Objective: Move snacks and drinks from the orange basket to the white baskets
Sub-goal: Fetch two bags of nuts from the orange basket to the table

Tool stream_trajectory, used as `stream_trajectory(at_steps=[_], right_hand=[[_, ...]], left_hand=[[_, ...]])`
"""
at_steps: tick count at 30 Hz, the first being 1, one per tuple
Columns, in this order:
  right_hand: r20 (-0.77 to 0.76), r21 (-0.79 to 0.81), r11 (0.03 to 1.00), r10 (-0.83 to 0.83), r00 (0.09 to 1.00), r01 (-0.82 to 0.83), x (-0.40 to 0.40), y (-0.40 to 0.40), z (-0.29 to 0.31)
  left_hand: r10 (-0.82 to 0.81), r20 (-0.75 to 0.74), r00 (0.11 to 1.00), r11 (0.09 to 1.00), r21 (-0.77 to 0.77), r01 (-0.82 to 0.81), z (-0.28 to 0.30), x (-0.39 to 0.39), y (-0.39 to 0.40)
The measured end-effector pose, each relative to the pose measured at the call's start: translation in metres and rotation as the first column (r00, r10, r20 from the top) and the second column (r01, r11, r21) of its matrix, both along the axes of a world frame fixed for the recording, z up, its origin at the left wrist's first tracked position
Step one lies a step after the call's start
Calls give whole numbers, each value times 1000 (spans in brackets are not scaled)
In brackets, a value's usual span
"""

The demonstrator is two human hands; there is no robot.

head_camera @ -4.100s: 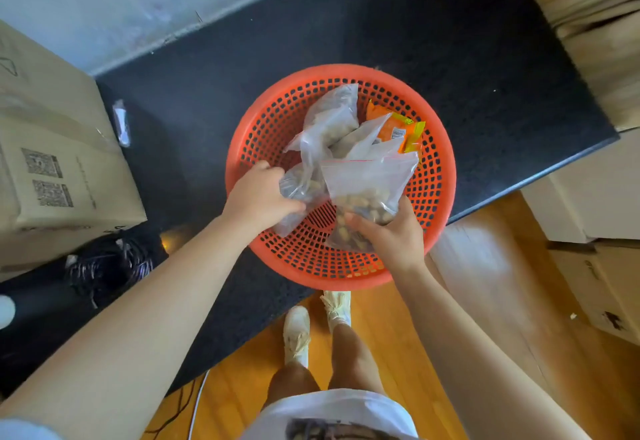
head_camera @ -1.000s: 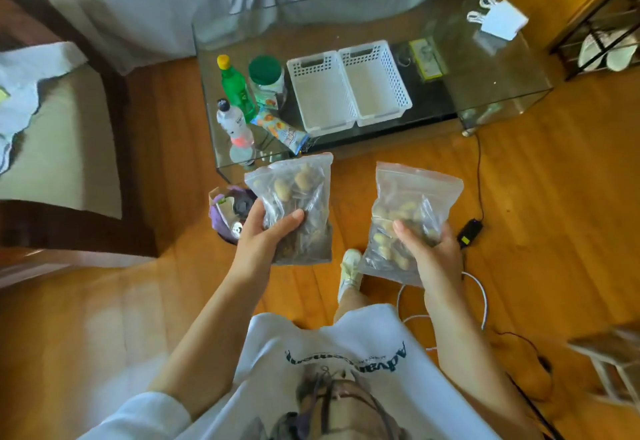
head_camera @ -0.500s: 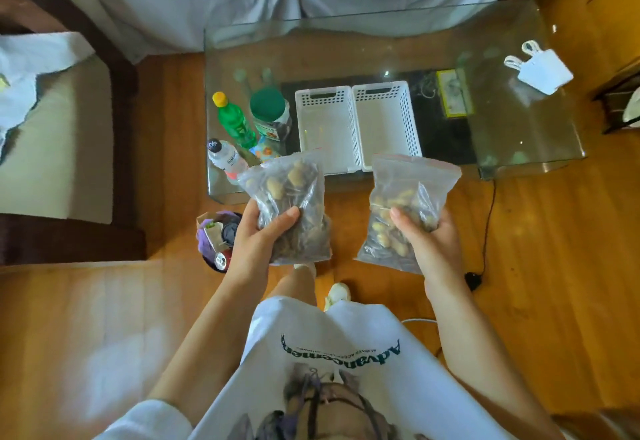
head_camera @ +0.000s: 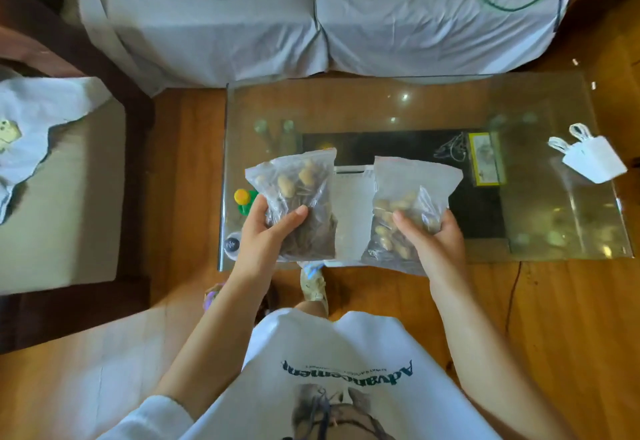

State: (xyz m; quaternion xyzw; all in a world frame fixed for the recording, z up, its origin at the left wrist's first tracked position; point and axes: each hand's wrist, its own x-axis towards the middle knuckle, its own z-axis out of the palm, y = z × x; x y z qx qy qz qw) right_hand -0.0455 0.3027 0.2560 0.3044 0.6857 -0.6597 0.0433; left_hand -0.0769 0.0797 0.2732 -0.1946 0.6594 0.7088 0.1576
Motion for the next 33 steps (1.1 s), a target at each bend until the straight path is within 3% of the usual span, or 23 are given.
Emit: stream_trajectory(at_steps=[8, 15, 20, 24, 28, 33], right_hand=[[60, 44, 998, 30, 998, -33, -137, 6, -51], [124, 68, 997, -36, 992, 28, -228, 20, -160], [178, 168, 984, 29, 984, -60, -258, 17, -236], [210, 230, 955, 139, 968, -187, -273, 10, -281], [280, 201, 953, 166, 945, -227, -288, 5, -306], [385, 134, 945, 227, 895, -297, -300, 2, -323]], left_hand=[[12, -37, 999, 998, -61, -14, -51, -135, 9], [31, 33, 999, 988, -151, -26, -165, -226, 23], [-6, 72, 997, 962, -271, 26, -243, -254, 24], [-10, 183, 983, 934, -349, 74, -291, -268, 17], [-71, 338, 939, 871, -438, 223, -317, -278, 20], [-17, 456, 890, 877, -420, 232, -332, -281, 24]])
